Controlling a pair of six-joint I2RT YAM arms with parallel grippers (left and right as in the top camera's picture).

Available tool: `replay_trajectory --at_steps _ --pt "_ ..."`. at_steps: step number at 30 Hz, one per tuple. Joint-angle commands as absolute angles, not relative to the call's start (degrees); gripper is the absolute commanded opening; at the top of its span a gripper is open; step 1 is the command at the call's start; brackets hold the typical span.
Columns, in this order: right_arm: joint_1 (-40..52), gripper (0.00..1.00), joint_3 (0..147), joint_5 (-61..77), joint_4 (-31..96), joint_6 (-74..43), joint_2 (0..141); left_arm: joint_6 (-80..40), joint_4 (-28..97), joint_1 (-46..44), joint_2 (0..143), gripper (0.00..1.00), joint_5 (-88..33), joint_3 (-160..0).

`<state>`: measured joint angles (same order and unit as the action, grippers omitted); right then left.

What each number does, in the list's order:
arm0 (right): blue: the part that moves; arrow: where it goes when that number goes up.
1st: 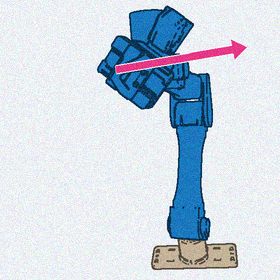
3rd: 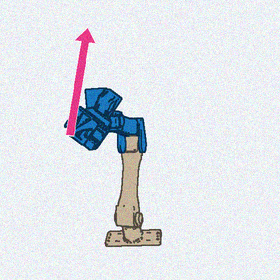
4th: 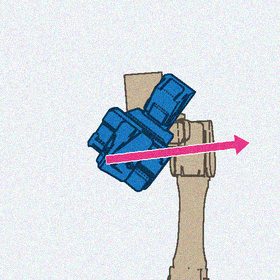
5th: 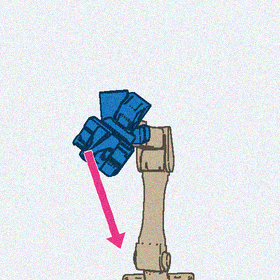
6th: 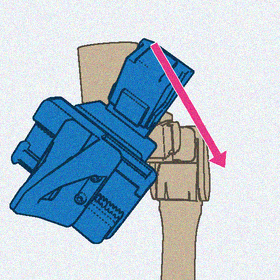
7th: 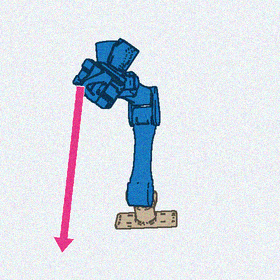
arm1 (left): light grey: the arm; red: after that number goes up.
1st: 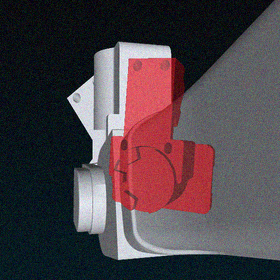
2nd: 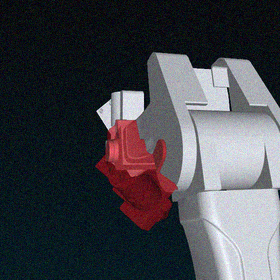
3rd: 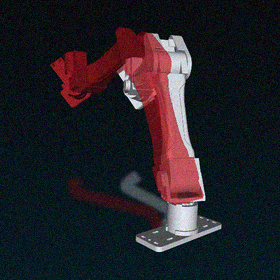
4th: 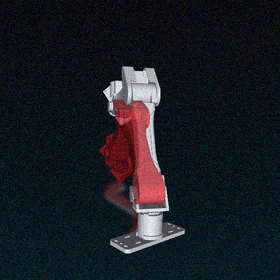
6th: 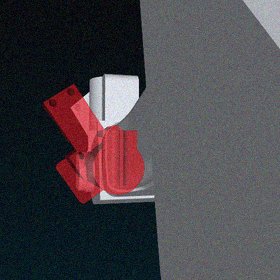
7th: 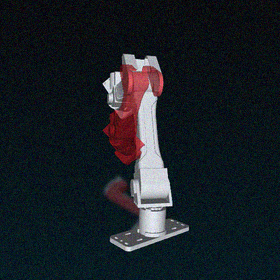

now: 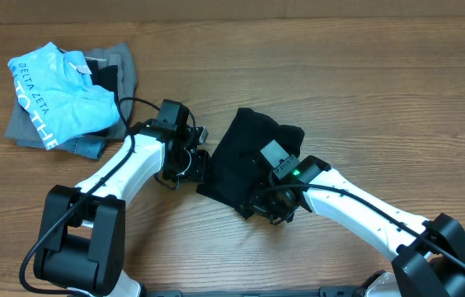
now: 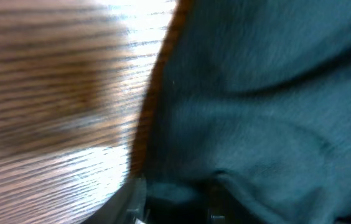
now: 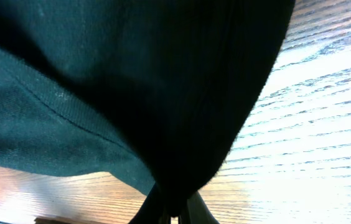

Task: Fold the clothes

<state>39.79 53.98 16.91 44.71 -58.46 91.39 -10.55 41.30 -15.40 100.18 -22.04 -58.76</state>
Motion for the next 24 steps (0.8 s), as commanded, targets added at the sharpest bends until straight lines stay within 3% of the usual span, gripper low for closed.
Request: replay_trajectory --at_steps 1,3,6,12,14,15,18,20,24 --pt "39.4 0.04 54.1 16.1 45.2 -58.6 91.7 -12.3 41.4 -16.2 99.7 0.18 -23.9 -56.1" --pt "38.5 0.04 54.1 15.7 45.9 -58.5 91.7 -12.3 41.6 -16.3 99.7 0.04 -23.5 -55.1" --pt "35.4 0.04 54.1 14.7 49.3 -57.9 91.7 -12.5 43.0 -16.1 99.7 0.04 -19.3 -54.6" --pt "27.9 0.06 54.1 15.7 52.9 -45.8 91.7 -12.5 43.9 -16.0 99.7 0.04 -16.1 -54.6" --pt "26.2 0.32 54.1 19.2 52.8 -38.8 91.7 -12.5 43.9 -16.0 99.6 0.04 -17.4 -54.9" --pt "25.3 0.36 54.2 21.3 52.9 -34.5 91.7 -12.5 43.9 -16.0 99.6 0.04 -18.9 -55.2" --pt "23.9 0.25 54.8 26.9 52.6 -27.2 90.4 -12.4 43.9 -16.0 99.6 0.11 -23.0 -55.7" --pt "23.2 0.23 55.9 27.5 53.1 -26.5 88.4 -12.2 43.6 -16.0 99.6 0.14 -26.0 -55.8" --pt "22.8 0.13 56.8 30.6 50.5 -26.5 83.8 -11.4 42.9 -16.0 99.6 0.13 -28.3 -56.3"
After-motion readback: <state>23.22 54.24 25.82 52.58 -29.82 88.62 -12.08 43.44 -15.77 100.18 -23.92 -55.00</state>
